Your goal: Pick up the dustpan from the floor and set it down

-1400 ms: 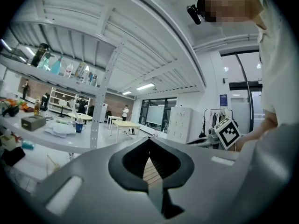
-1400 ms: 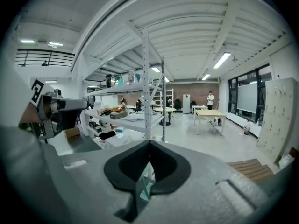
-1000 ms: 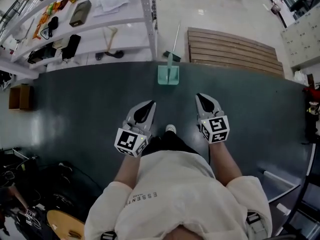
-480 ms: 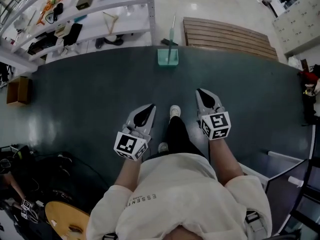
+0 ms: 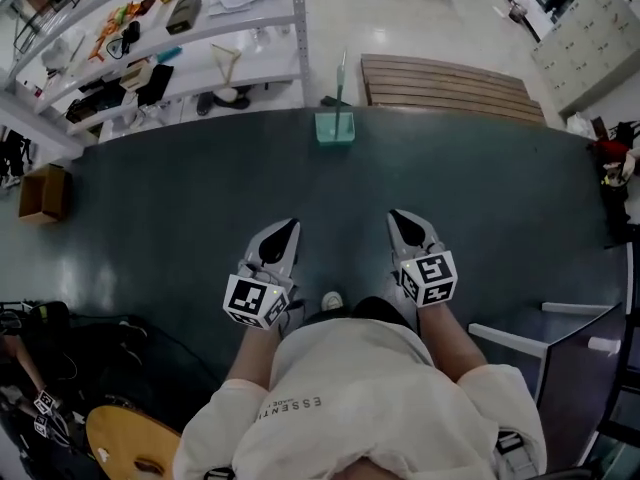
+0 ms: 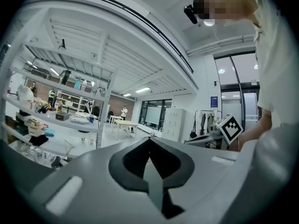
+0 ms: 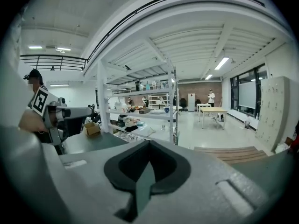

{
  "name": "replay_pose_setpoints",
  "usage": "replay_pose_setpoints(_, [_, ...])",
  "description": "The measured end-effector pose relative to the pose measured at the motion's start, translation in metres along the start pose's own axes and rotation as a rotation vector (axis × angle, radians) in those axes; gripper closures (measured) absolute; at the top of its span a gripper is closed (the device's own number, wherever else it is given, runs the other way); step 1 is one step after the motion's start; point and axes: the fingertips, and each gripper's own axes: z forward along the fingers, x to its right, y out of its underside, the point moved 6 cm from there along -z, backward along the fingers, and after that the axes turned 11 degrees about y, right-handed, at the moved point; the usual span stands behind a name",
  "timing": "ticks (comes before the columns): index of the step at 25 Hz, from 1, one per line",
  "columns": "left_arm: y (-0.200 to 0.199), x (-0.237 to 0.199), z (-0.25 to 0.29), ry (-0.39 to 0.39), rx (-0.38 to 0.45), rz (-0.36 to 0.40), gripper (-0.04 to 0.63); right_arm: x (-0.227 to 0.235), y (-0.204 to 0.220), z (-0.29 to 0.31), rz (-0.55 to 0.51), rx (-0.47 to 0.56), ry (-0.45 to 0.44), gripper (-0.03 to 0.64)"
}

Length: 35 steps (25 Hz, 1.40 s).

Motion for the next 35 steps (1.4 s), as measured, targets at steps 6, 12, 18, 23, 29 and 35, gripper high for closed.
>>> replay_pose_setpoints(6, [-0.013, 0.018, 0.002, -0.001, 0.027, 0.034, 0.578, 0.001, -0.005, -0.017, 0.019, 0.038, -0.016, 0.623])
replay_pose_setpoints(12, [-0.016, 0.035, 0.006, 0.008, 0.001, 0.045, 0.578, 0.000, -0.010, -0.033, 0.014, 0.082, -0.014, 0.624])
replay_pose_setpoints(18, [-0.018, 0.042, 0.009, 0.022, 0.028, 0.046, 0.578, 0.005, -0.011, -0.040, 0.000, 0.107, -0.017, 0.624])
replay_pose_setpoints(23, [-0.022, 0.043, 0.014, 0.015, 0.025, 0.058, 0.578, 0.006, -0.017, -0.040, 0.005, 0.122, -0.019, 0.624])
replay_pose_setpoints(29, [-0.022, 0.038, 0.018, 0.032, 0.034, 0.059, 0.578, 0.004, -0.018, -0.036, 0.017, 0.129, -0.018, 0.624])
replay_pose_setpoints(35, [-0.019, 0.037, 0.022, 0.039, 0.035, 0.050, 0.579, 0.009, -0.018, -0.035, 0.025, 0.133, -0.013, 0.624])
